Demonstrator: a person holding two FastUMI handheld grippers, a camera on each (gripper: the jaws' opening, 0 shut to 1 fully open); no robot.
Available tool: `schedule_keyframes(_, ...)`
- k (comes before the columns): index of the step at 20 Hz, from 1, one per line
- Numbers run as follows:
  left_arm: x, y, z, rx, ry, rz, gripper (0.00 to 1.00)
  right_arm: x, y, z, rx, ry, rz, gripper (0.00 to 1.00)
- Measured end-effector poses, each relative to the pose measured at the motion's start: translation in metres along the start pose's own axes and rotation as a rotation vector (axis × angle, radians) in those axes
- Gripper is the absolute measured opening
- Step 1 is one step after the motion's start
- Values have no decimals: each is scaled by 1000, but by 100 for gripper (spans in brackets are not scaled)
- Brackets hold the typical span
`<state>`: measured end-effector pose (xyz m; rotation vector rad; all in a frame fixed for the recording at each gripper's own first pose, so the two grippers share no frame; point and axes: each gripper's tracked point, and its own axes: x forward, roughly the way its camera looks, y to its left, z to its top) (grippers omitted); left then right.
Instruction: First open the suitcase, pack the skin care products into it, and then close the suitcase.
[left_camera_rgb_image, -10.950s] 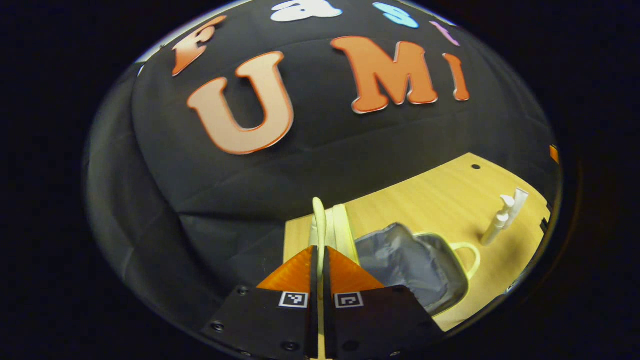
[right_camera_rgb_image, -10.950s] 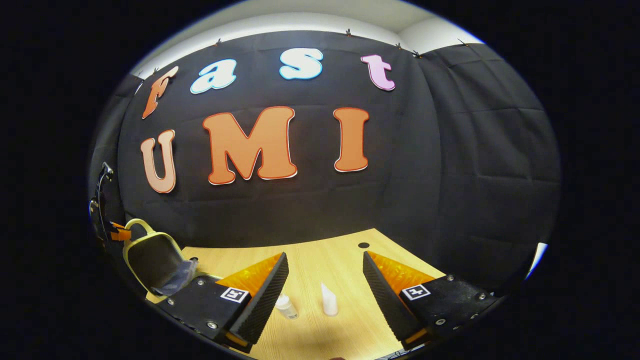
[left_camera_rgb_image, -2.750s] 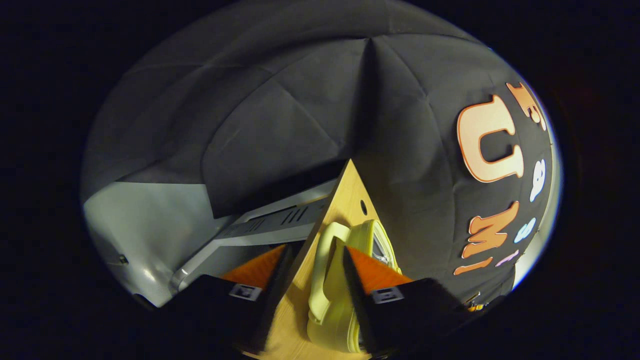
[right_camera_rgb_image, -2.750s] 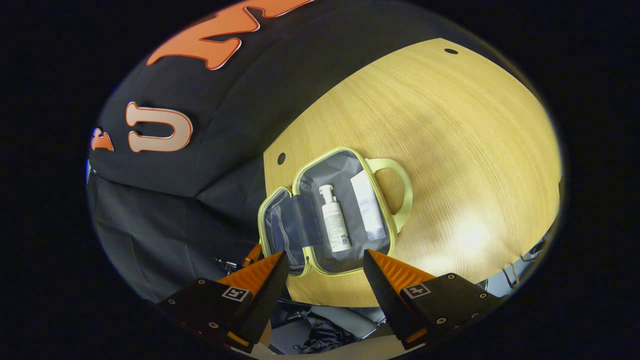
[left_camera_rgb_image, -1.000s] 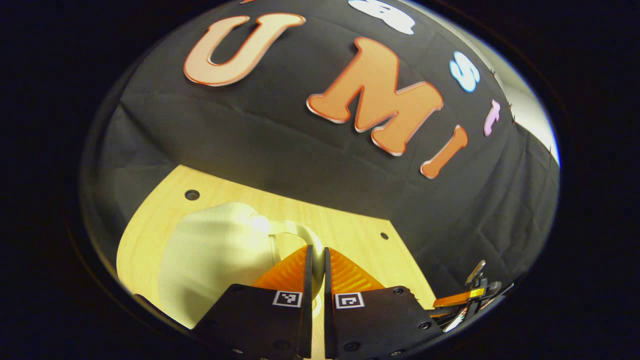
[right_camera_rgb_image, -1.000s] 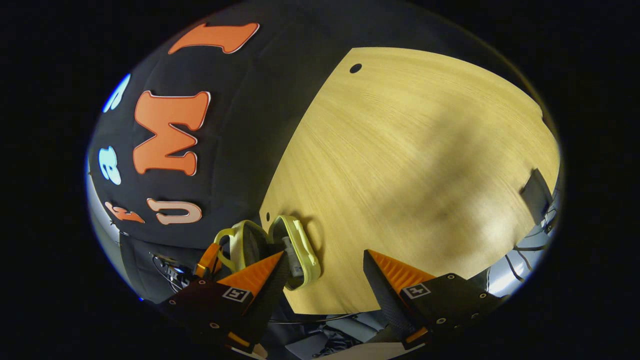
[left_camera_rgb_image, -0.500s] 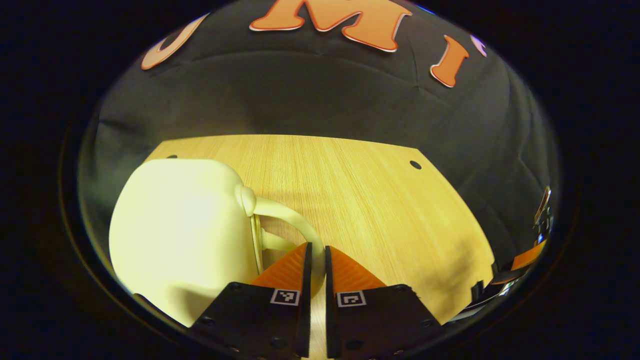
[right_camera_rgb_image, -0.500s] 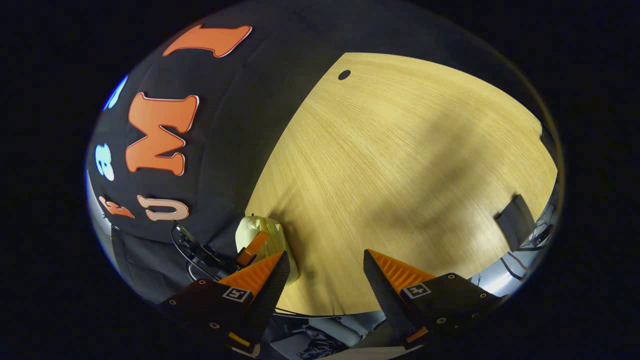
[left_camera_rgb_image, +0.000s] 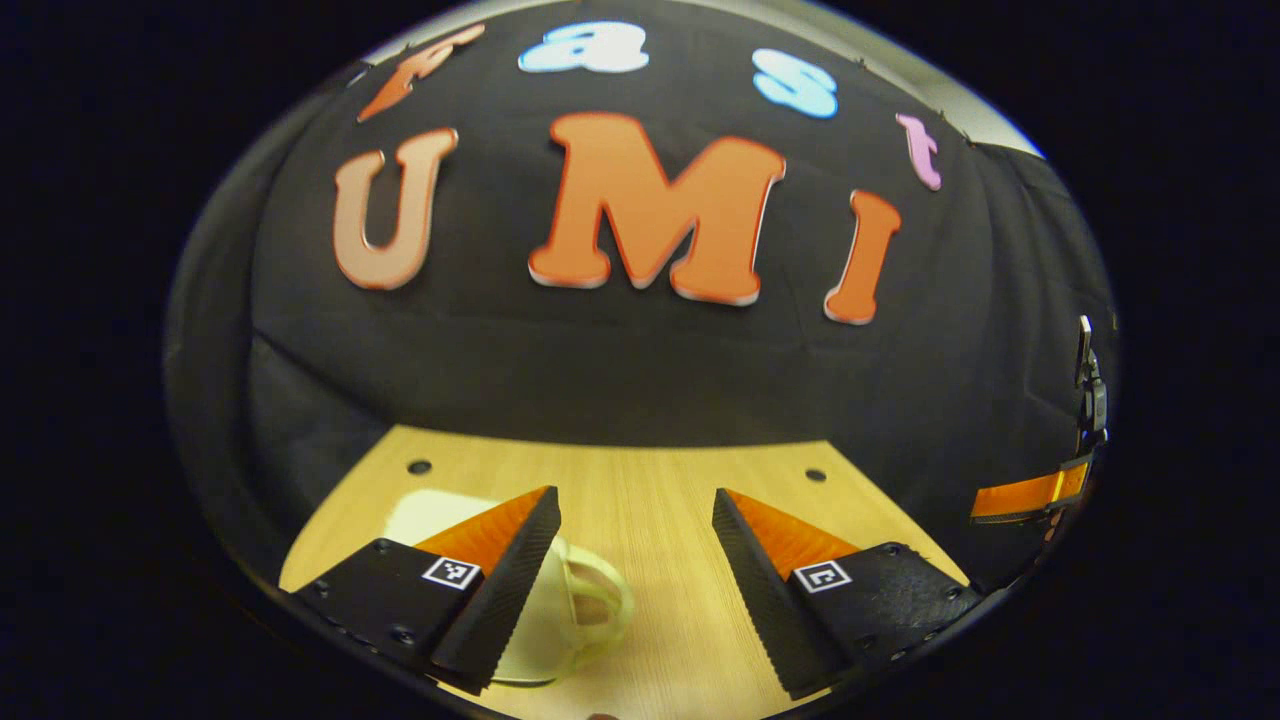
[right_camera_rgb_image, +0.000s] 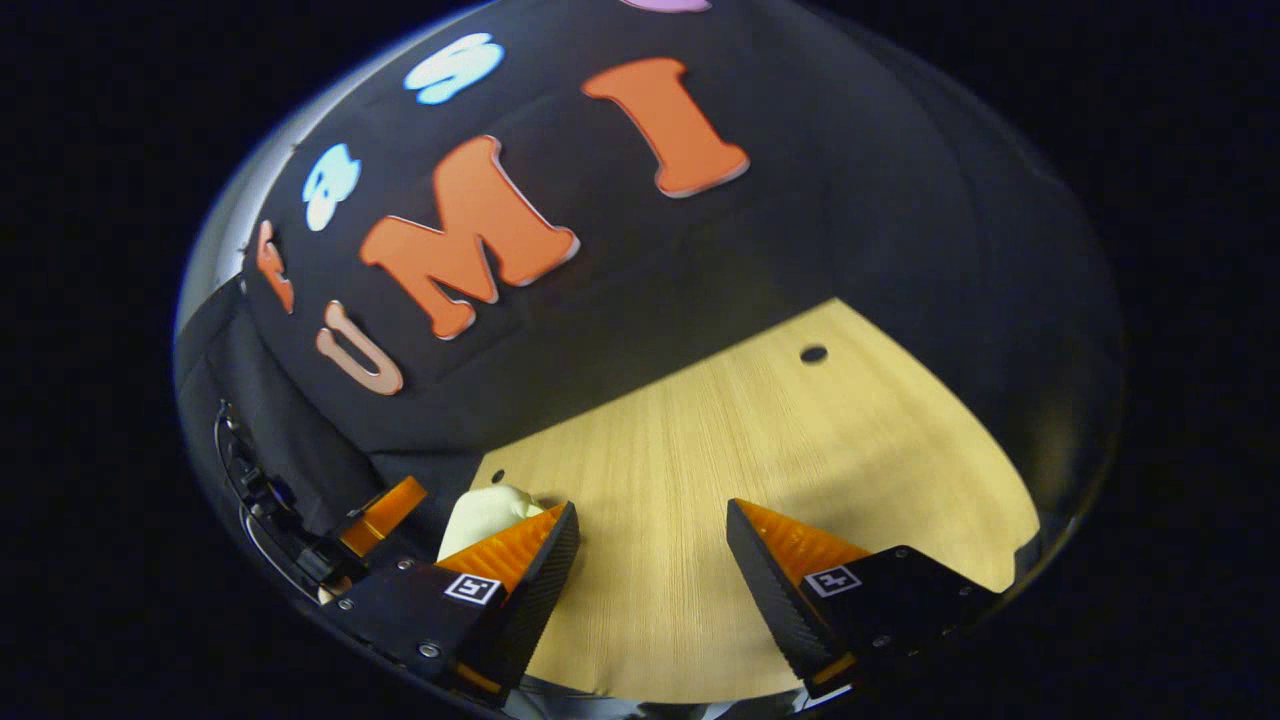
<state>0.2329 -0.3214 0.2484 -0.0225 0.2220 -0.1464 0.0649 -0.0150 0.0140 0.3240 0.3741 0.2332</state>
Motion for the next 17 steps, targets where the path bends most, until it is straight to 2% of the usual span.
schedule_keyframes(1, -15, -16, 4, 19, -83, 27, 98, -4, 9, 14, -31, -45, 4, 95)
schedule_keyframes(2, -16, -15, 62, 40, -157, 49, 98, -9, 17, 26, -65, -100, 16, 95)
schedule_keyframes(3, -26, -18, 41, 58, -213, 69, 98, -15, 22, 35, -95, -153, 10, 95)
schedule_keyframes(4, -29, -25, 75, 80, -249, 89, 97, -16, 26, 41, -125, -199, -6, 94)
schedule_keyframes(5, -47, 7, 101, 102, -267, 100, 98, -20, 26, 45, -161, -237, -25, 94)
schedule_keyframes(6, -52, 11, 104, 116, -271, 99, 94, -25, 23, 44, -196, -261, -51, 95)
schedule_keyframes(7, -37, 3, 94, 112, -270, 88, 98, -30, 20, 43, -222, -278, -82, 95)
schedule_keyframes(8, -47, -4, 108, 96, -268, 69, 98, -36, 24, 43, -247, -302, -97, 95)
schedule_keyframes(11, -48, -4, 109, 49, -279, 42, 95, -56, 26, 47, -310, -395, -140, 95)
schedule_keyframes(12, -50, -3, 111, 47, -287, 50, 100, -67, 24, 47, -312, -422, -145, 95)
schedule_keyframes(14, -47, -1, 108, 49, -289, 79, 94, -75, 26, 49, -301, -453, -134, 95)
schedule_keyframes(16, -44, 1, 108, 49, -297, 97, 97, -77, 21, 51, -295, -461, -142, 95)
schedule_keyframes(17, -44, 2, 108, 46, -295, 103, 94, -79, 21, 54, -299, -468, -140, 95)
